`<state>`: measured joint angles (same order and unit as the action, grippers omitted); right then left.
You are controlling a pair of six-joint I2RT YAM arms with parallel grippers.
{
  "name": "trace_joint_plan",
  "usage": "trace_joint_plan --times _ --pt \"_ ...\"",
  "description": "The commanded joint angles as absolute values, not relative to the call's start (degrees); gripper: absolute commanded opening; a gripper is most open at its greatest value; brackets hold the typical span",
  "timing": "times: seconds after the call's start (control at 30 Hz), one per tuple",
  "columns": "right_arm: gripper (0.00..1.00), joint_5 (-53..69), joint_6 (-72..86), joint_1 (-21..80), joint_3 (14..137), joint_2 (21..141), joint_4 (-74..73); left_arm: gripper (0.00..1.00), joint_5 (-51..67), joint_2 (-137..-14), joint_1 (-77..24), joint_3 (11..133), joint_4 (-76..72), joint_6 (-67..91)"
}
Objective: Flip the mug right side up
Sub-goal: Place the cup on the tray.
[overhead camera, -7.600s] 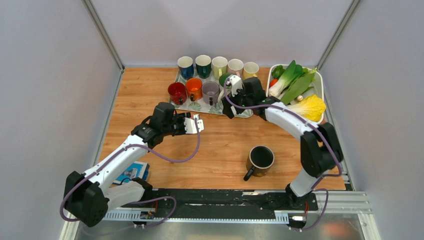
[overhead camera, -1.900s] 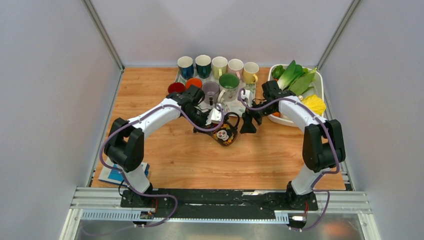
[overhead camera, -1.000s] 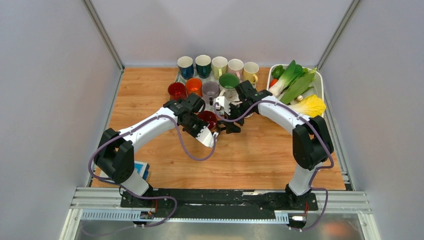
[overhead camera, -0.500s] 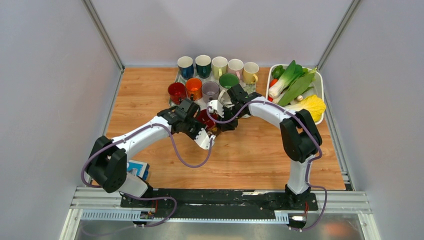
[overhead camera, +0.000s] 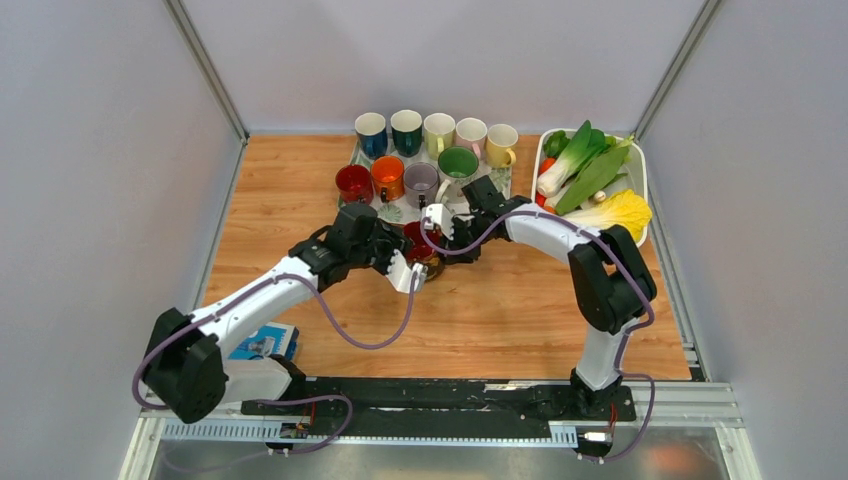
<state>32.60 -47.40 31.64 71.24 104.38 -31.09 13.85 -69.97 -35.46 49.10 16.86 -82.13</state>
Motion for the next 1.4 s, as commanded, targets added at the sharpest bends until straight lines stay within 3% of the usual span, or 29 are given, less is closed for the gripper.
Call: trace_joint_plan --times 0.0,0.27,0.47,0.7,0.87,1.37 --pt "0.0 34.5 -44.3 29.3 67.8 96.5 -33.0 0.65 14.6 -63.6 -34.8 47.9 10.5 -76.0" --pt "0.0 42.6 -36.7 19.0 61.4 82.0 -34.5 0.66 12.8 -61.1 -34.8 46.2 10.7 -66.4" --pt "0.0 38.6 -28.4 16.3 57.7 77.3 -24.1 0.66 13.1 -63.6 -34.7 48.0 11.9 -62.7" --pt "0.0 20.8 -12.2 14.8 55.6 77.7 -6.7 0.65 13.1 -64.5 -34.7 49.3 12.9 -57.6" --pt "0.0 12.7 -6.8 14.9 55.5 80.5 -2.2 0.65 12.3 -63.2 -34.7 48.6 13.3 -56.7" --pt "0.0 11.5 -6.9 16.3 52.0 86.3 6.4 0.65 12.5 -61.3 -34.2 46.0 12.3 -55.7"
